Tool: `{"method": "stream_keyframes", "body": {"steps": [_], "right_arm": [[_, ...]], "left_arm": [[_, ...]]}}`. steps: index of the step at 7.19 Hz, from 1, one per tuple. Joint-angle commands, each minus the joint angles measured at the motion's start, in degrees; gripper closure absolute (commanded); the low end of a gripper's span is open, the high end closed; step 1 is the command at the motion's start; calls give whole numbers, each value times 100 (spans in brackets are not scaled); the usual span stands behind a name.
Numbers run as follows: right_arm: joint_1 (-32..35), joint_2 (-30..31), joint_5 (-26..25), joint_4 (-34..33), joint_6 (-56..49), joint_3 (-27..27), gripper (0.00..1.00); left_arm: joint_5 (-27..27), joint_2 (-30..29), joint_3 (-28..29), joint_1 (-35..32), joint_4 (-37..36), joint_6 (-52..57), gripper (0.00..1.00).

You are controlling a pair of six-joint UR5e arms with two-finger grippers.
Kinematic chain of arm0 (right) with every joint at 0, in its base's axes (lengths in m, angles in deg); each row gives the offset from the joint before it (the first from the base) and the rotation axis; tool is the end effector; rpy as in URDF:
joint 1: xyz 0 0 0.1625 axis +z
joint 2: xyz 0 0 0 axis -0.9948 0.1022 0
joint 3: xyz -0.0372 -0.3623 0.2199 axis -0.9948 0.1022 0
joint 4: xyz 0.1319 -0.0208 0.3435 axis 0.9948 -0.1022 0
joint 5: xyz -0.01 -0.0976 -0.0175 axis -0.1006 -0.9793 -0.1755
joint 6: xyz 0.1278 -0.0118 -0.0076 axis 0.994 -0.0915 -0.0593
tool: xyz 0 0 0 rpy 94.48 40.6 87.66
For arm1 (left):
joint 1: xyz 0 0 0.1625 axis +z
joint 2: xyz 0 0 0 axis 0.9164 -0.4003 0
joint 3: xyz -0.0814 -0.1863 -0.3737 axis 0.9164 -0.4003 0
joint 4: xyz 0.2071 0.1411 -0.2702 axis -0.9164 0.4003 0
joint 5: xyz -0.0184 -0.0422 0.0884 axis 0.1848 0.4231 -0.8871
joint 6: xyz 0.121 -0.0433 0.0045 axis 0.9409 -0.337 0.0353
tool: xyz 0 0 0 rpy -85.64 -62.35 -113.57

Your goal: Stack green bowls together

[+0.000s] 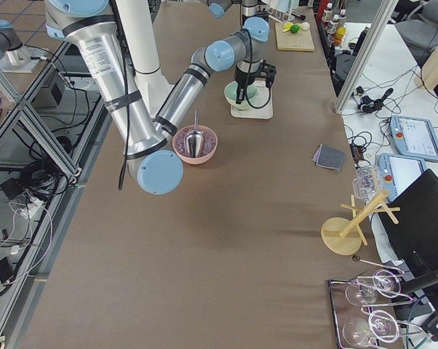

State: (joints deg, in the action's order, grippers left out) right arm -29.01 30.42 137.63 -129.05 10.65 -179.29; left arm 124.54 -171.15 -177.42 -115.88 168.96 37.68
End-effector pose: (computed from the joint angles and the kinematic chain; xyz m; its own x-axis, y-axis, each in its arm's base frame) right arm -0.2537 -0.4406 0.2689 0.6300 0.0949 0.7708 0.0219 0.9899 -0.1398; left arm 0.3069 -0.4648 0.3613 0.6673 0.0356 -0.7440 0.0481 0.9947 0.0908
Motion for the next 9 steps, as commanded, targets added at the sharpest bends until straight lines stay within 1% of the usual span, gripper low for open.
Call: {"method": "stream_keyframes", "body": {"steps": [1,2,4,5,7,8,9], "right_arm": [[-719,-642,-426,471,795,540,100],[-922,-792,-593,927,1078,856,100],[-1117,-1064,-691,1011,1125,1183,100],[-1170,-1344,-700,1011,1142,1506,100],[-1328,-1453,-709,1019,1212,1624,100],[-1381,-1583,-761,1072,1248,1815,100],[-1382,-1785,-770,1342,1265,2200,100]], "left_arm": [[139,622,-316,-412,30,584,2],[174,642,-326,-492,30,585,2],[184,633,-317,-501,30,516,2],[184,633,-300,-501,39,515,2],[184,633,-282,-492,39,497,2],[184,633,-256,-492,39,497,2],[184,624,-204,-492,47,497,2]]}}
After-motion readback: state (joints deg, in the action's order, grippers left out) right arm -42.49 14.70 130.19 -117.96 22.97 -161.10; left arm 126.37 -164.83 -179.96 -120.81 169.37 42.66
